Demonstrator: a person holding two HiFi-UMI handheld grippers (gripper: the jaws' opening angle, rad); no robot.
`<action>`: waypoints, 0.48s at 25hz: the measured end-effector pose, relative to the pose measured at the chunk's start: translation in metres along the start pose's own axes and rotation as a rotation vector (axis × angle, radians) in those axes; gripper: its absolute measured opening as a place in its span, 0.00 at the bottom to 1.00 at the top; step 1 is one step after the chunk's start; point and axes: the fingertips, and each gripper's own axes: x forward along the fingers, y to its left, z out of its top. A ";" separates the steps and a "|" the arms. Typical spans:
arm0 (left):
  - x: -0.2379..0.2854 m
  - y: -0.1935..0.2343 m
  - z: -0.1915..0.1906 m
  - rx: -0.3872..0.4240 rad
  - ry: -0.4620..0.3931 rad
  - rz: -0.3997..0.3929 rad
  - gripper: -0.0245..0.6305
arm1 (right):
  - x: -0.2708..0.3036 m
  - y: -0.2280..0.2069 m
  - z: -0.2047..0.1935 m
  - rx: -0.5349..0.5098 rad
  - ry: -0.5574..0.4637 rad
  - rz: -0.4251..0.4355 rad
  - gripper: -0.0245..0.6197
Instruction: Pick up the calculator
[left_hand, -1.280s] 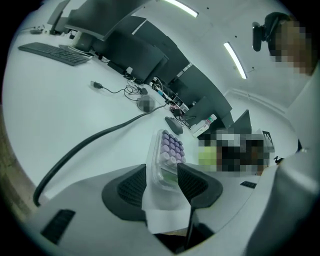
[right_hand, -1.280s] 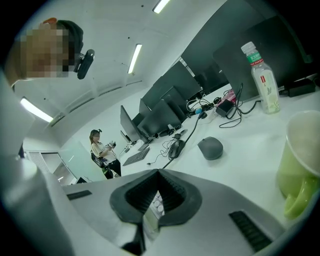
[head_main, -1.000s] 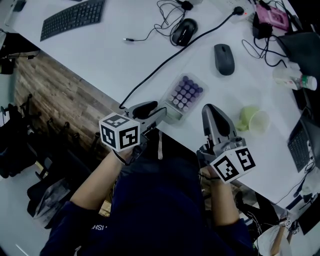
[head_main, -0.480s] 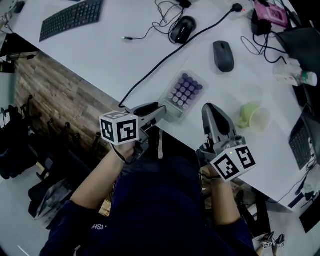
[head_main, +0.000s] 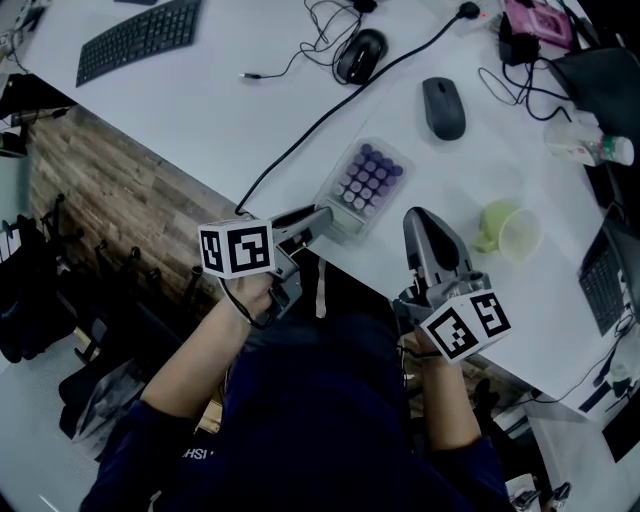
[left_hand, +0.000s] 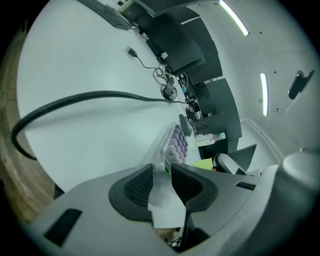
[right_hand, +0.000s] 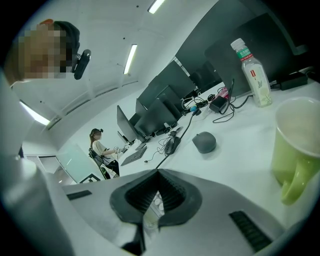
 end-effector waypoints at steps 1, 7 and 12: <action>0.000 0.000 0.000 -0.013 -0.001 -0.003 0.24 | -0.001 0.000 -0.001 0.001 0.000 -0.002 0.05; 0.000 0.001 0.001 -0.121 -0.016 -0.025 0.22 | -0.002 -0.001 0.000 0.002 -0.001 -0.006 0.05; -0.001 -0.001 0.003 -0.186 -0.047 -0.045 0.20 | -0.004 -0.002 0.000 0.002 -0.004 -0.010 0.05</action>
